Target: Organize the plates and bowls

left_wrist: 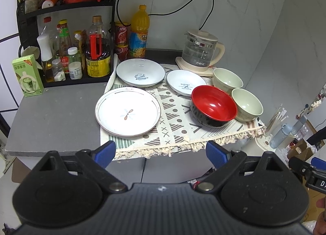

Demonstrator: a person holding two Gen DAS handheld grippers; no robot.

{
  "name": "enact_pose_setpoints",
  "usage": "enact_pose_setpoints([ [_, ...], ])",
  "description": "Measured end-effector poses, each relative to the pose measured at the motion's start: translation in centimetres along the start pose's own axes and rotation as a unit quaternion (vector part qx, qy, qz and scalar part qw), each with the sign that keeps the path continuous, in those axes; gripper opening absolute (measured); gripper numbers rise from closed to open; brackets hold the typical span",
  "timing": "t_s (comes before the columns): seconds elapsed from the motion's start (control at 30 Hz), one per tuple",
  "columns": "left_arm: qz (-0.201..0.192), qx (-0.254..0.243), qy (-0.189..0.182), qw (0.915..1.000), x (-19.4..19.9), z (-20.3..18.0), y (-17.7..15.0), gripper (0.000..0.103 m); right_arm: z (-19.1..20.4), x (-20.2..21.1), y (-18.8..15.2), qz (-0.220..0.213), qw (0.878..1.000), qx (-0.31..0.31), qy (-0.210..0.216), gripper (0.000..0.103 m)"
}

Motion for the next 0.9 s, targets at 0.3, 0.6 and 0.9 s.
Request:
enact_pose_setpoints([
  [0.3,0.011,0.012,0.015,0.9997,-1.3,0.2,0.3,0.094,0.2,-1.7,0.4,0.014,1.0,0.01,0.007,0.103],
  [0.6,0.029,0.027,0.029,0.9988,-4.8,0.3,2.2,0.094,0.3,-5.1,2.4,0.035,0.999,0.015,0.015,0.103],
  [0.9,0.057,0.03,0.03,0.9975,-9.9,0.0,4.4,0.094,0.3,-9.7,4.2,0.062,0.998,0.019,0.016,0.103],
])
Point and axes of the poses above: each gripper's, at about its wrist camera, not at the fingertips, and x roughly against the way its jaws point, z to its left, y to its top, the point moved 7 cm from there along -x, roughly the way its jaws point, and after that the axes turned 10 degrees about -y, right-handed, at the moved point
